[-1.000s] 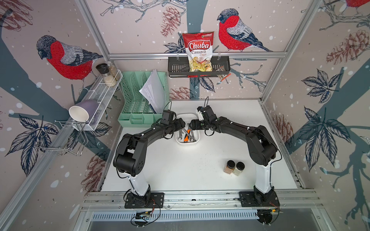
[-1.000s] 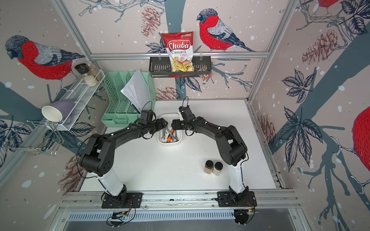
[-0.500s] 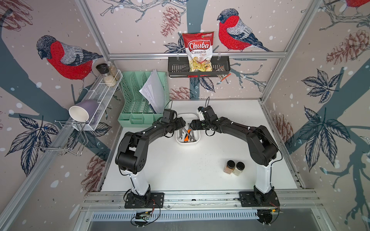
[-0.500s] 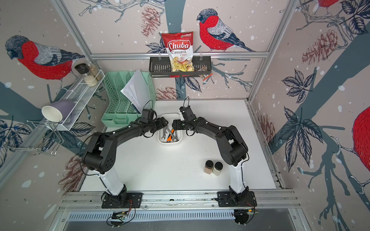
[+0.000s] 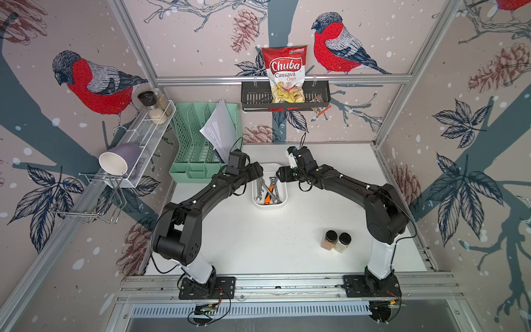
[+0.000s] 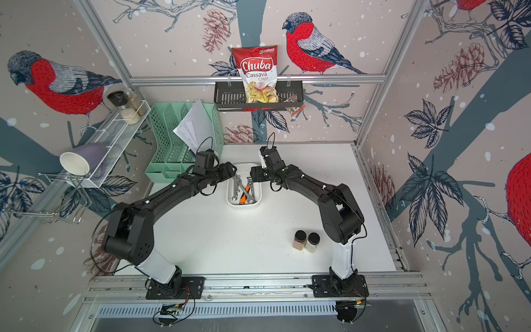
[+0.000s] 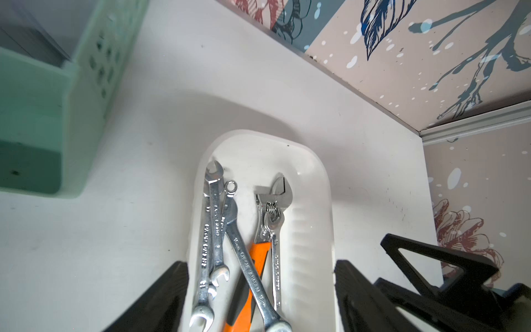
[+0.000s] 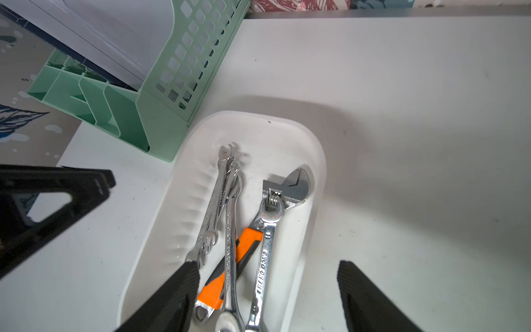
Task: Take out the wrench from the storage box
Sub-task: Pick up the wrench from the storage box.
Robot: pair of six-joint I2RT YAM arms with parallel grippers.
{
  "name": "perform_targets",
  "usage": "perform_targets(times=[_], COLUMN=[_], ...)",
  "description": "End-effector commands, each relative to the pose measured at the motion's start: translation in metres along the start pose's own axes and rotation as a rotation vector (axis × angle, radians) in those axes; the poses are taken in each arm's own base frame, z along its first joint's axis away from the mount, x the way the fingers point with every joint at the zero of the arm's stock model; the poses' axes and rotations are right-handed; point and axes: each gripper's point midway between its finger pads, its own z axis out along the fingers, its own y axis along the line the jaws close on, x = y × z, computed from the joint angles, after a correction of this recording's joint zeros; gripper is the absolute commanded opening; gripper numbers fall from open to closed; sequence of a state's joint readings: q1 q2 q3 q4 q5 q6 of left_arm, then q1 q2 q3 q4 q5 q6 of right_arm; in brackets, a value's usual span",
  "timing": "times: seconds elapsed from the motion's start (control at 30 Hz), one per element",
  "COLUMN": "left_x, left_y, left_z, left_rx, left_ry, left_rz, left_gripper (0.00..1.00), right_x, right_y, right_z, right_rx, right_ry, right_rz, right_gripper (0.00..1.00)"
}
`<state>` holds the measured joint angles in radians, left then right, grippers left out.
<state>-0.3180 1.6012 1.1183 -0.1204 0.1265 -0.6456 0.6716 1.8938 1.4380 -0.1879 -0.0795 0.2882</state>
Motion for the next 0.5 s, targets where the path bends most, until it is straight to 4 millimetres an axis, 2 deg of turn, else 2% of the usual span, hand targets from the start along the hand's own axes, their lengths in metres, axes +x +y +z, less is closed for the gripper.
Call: perform_targets(times=[0.0, 0.17, 0.3, 0.37, 0.47], left_x=[0.001, -0.003, -0.006, -0.006, -0.002], left_y=[0.017, 0.026, 0.027, 0.025, 0.023], left_z=[-0.020, -0.049, -0.066, -0.070, -0.073], left_rx=[-0.094, -0.162, -0.178, -0.172, -0.160], left_ry=[-0.012, -0.046, -0.065, -0.060, -0.051], left_rz=[0.065, 0.128, 0.168, 0.193, 0.207], left_gripper=[0.84, 0.87, 0.89, 0.89, 0.89], right_x=[0.001, 0.008, 0.021, 0.029, 0.039], right_y=[0.000, 0.023, 0.046, 0.049, 0.043], right_z=[-0.009, -0.001, 0.019, 0.032, 0.050], right_rx=[0.081, 0.054, 0.010, 0.011, 0.023], right_ry=[0.009, 0.046, 0.101, 0.145, 0.221], right_rz=[-0.147, -0.215, -0.246, -0.295, -0.369], right_gripper=[0.79, 0.73, 0.67, 0.65, 0.59])
